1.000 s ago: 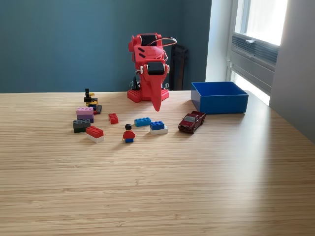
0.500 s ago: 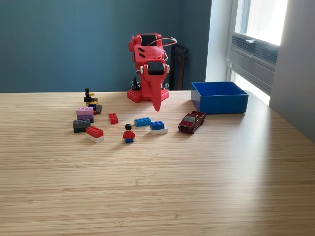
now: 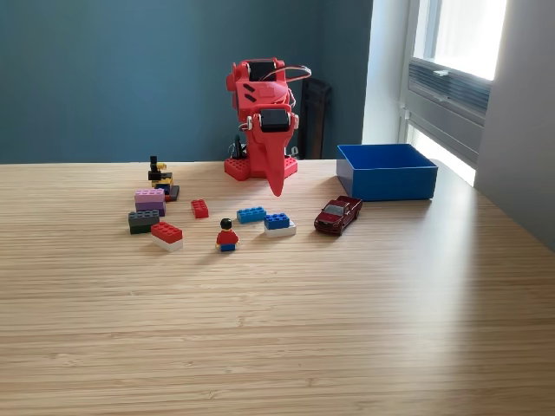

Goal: Grasp a lego block and put it in the bin.

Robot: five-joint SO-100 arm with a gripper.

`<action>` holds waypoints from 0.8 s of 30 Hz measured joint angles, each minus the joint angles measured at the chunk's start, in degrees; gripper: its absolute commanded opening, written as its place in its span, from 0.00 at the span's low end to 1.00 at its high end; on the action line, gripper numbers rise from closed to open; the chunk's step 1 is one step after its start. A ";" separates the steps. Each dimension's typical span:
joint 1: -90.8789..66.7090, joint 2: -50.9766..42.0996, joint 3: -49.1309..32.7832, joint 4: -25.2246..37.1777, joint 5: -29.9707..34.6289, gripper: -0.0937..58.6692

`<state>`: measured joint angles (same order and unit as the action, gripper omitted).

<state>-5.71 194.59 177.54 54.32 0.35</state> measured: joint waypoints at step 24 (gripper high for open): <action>-0.62 0.00 0.00 0.00 -0.88 0.00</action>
<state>-6.33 194.59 177.54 54.32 -0.53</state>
